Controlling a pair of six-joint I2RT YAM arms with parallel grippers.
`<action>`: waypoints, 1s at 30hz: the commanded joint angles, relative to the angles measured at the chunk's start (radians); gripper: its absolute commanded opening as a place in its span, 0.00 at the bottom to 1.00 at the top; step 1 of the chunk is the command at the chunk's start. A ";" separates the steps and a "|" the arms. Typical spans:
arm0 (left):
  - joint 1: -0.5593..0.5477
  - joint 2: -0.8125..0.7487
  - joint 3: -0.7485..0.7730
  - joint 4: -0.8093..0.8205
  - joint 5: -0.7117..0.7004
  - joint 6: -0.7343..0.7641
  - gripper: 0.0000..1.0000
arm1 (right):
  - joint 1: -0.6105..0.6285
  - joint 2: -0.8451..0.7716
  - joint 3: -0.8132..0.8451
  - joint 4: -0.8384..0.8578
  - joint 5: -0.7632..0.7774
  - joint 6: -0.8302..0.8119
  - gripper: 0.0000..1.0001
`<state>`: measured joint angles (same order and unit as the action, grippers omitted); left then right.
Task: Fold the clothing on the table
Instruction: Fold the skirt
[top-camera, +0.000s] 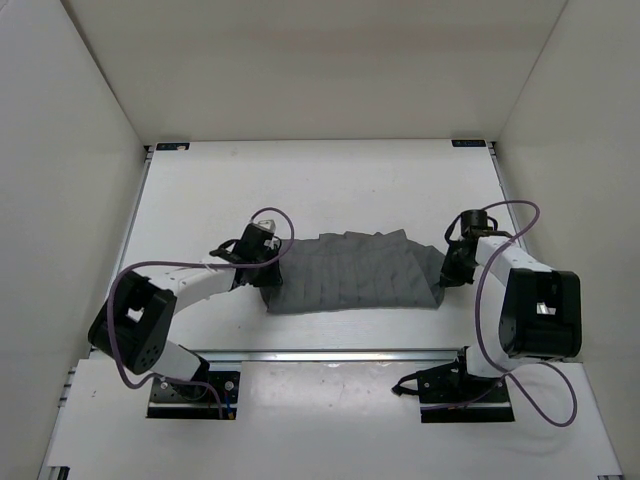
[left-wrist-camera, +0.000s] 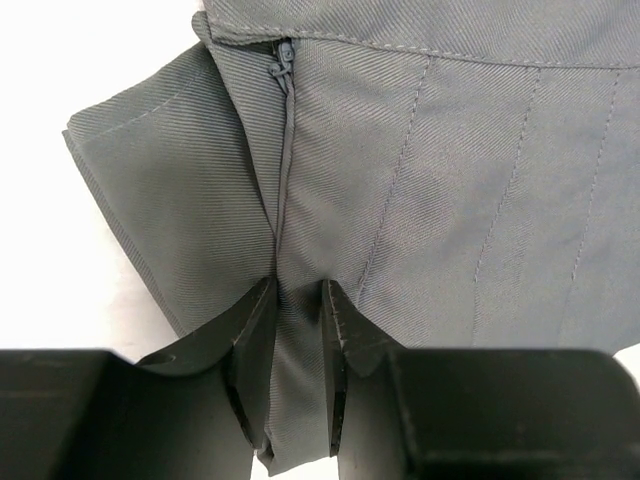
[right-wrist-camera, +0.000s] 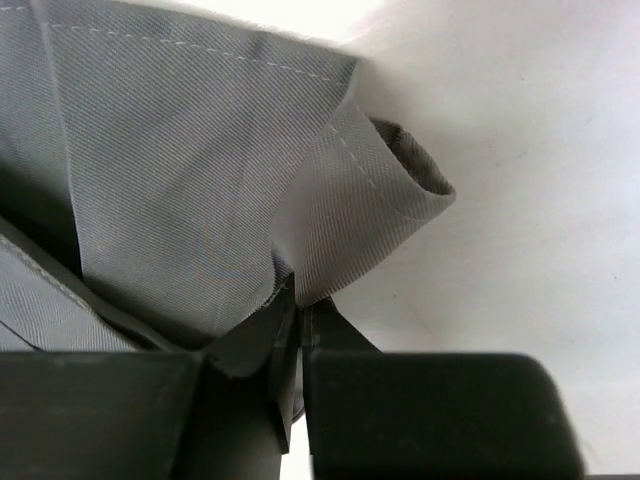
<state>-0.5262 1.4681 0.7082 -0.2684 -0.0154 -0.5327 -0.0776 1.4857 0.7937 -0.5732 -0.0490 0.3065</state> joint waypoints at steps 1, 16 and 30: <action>0.008 -0.078 -0.022 0.012 -0.012 -0.016 0.35 | 0.021 -0.020 0.032 0.029 -0.011 -0.004 0.00; 0.061 -0.229 -0.102 0.023 -0.158 -0.113 0.38 | 0.462 -0.245 0.236 0.212 -0.299 0.058 0.00; 0.054 -0.153 -0.179 0.061 -0.164 -0.151 0.34 | 0.775 0.039 0.345 0.568 -0.549 0.105 0.00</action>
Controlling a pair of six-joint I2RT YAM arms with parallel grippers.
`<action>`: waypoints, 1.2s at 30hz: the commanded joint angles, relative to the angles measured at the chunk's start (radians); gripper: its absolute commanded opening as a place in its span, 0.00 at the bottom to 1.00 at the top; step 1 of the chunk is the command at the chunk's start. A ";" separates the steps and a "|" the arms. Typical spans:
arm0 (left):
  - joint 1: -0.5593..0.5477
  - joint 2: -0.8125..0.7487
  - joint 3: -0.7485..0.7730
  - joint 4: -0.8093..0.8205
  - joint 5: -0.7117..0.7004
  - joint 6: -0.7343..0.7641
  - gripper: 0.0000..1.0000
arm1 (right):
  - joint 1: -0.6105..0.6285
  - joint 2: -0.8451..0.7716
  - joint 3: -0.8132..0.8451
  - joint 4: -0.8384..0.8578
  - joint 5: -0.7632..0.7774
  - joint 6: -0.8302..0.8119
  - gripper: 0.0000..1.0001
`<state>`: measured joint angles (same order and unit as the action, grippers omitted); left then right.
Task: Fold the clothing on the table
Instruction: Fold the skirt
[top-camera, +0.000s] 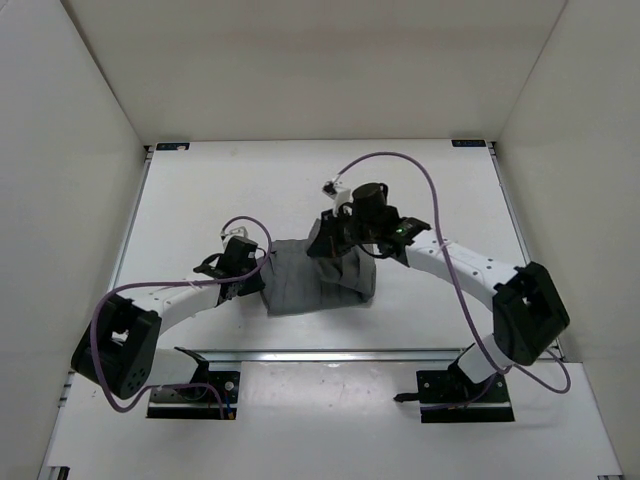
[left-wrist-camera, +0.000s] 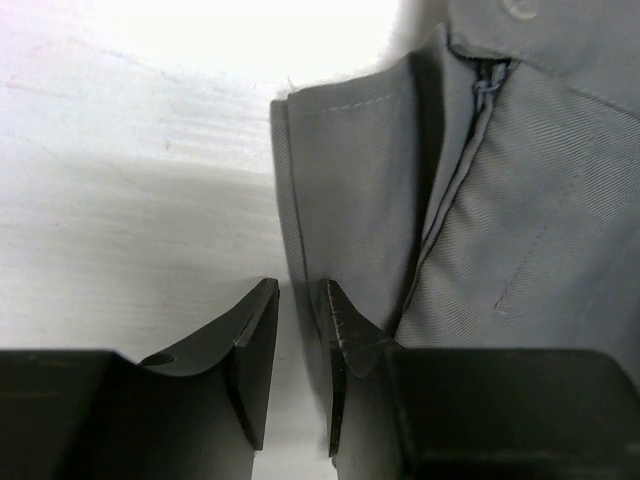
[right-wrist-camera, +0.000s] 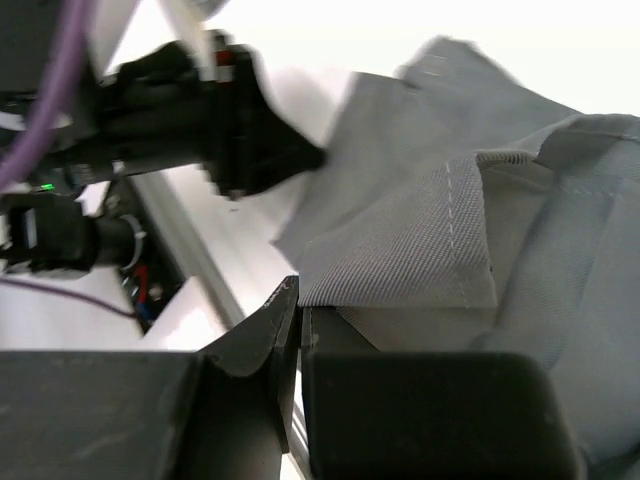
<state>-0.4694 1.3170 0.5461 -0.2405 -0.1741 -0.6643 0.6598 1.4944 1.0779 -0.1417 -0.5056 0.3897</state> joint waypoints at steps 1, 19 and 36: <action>-0.003 0.001 -0.024 0.040 -0.007 -0.024 0.34 | 0.049 0.061 0.063 0.164 -0.112 0.029 0.00; 0.046 -0.058 -0.115 0.106 0.050 -0.035 0.34 | 0.158 0.458 0.223 0.254 -0.338 0.049 0.00; 0.106 -0.260 -0.143 0.037 0.021 -0.046 0.36 | 0.250 0.667 0.494 -0.321 0.134 -0.130 0.00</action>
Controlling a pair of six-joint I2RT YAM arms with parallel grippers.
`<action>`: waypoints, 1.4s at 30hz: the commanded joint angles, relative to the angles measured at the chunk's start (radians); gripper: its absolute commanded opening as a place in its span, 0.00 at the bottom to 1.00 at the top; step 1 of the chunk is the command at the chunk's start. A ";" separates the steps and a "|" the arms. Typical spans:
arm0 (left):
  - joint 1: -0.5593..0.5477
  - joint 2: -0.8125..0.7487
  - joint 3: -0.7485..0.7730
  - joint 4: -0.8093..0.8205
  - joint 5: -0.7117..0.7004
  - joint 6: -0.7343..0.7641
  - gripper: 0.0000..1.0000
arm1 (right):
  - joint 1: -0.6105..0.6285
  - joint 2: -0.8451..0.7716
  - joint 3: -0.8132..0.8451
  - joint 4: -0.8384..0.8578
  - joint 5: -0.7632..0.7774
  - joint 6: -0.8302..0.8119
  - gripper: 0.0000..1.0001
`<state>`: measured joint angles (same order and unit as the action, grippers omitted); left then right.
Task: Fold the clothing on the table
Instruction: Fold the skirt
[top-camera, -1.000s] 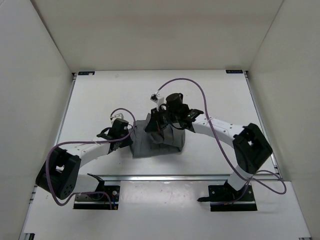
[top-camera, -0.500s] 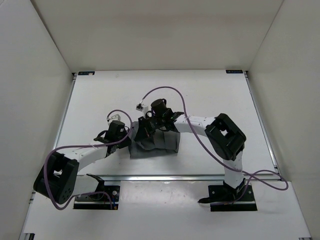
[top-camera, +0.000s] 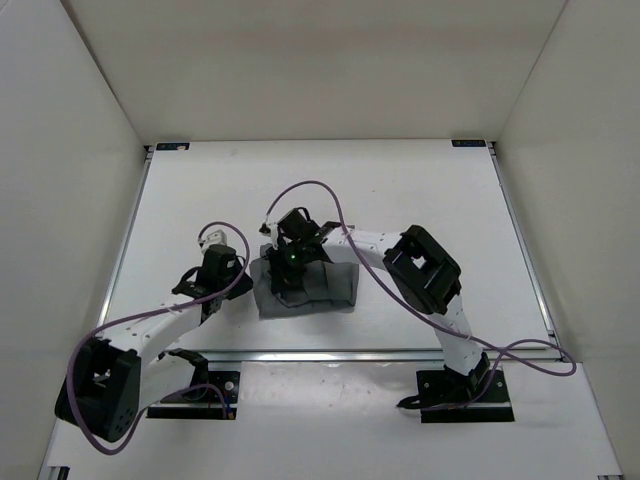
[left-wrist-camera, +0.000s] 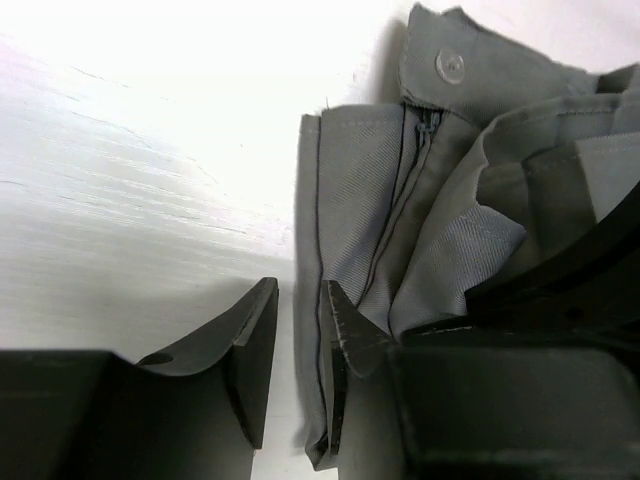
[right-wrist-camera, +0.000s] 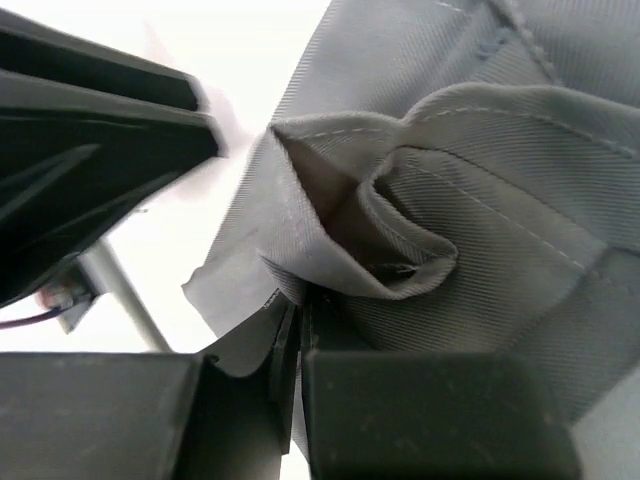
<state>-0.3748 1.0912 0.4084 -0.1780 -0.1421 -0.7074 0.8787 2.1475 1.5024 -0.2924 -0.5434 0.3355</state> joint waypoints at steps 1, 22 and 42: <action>0.013 -0.042 -0.005 -0.031 -0.019 0.000 0.36 | 0.039 0.046 0.108 -0.212 0.280 -0.085 0.00; 0.004 -0.036 -0.005 -0.029 0.002 0.009 0.37 | -0.075 -0.080 0.019 -0.464 0.717 -0.141 0.10; 0.028 -0.062 0.032 -0.040 0.041 0.023 0.40 | -0.134 -0.783 -0.541 0.270 0.180 -0.107 0.54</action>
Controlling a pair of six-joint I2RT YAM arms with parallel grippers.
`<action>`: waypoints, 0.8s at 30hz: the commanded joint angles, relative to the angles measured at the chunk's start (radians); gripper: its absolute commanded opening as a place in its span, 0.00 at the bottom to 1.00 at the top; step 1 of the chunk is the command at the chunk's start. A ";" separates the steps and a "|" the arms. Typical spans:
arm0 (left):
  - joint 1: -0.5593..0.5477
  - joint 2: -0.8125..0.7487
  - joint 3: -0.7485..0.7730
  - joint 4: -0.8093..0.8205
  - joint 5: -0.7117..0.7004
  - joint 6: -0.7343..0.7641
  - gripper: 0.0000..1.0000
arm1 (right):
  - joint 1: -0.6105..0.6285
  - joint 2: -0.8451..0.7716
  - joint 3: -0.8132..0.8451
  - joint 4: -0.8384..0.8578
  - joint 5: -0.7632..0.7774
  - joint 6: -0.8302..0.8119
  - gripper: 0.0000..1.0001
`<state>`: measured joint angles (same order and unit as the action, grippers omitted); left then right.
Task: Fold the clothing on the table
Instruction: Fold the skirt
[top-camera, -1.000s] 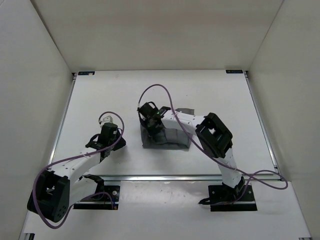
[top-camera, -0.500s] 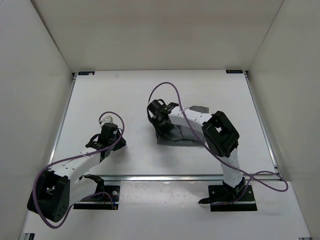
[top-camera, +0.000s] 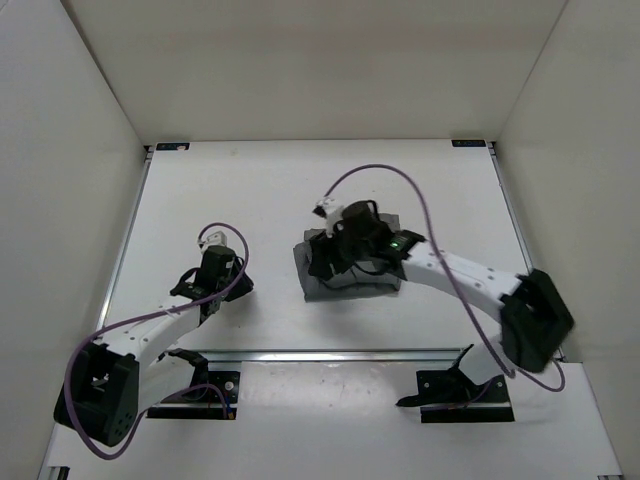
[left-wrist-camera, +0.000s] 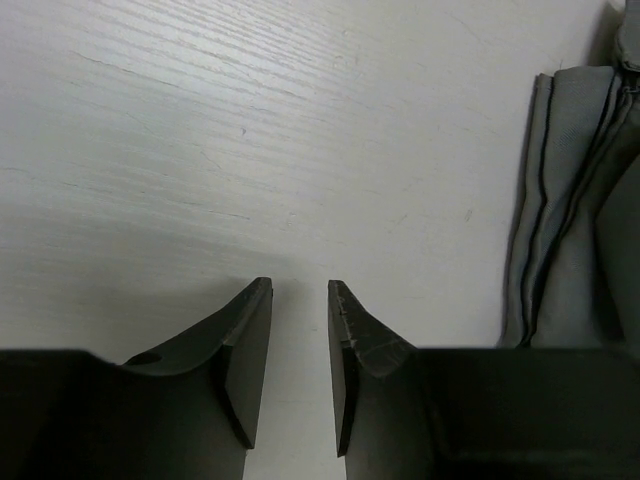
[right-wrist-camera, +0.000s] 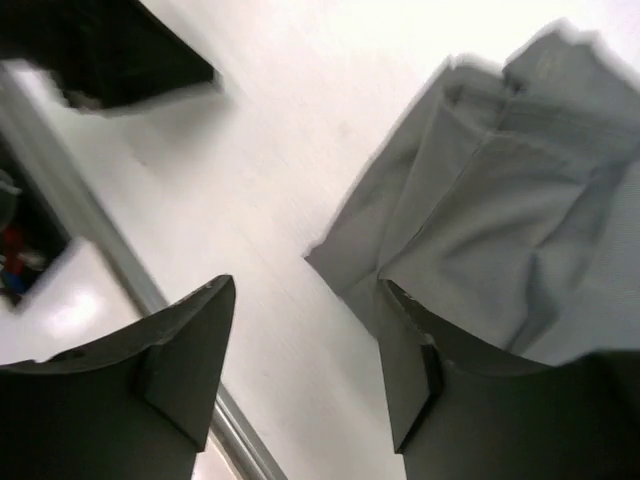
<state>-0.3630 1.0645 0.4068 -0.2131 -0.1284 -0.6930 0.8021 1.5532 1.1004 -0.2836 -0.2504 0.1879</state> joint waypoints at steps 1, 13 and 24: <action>0.015 -0.040 0.038 -0.003 0.048 0.016 0.41 | -0.088 -0.226 -0.219 0.347 -0.137 0.080 0.56; -0.036 0.072 0.155 -0.034 0.208 0.072 0.57 | -0.276 -0.488 -0.365 0.190 -0.006 0.068 0.63; -0.042 -0.051 0.150 -0.040 0.213 0.099 0.98 | -0.274 -0.506 -0.415 0.210 -0.013 0.058 0.65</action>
<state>-0.4023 1.0328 0.5488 -0.2535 0.0677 -0.6106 0.5102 1.0531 0.6888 -0.1219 -0.2691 0.2584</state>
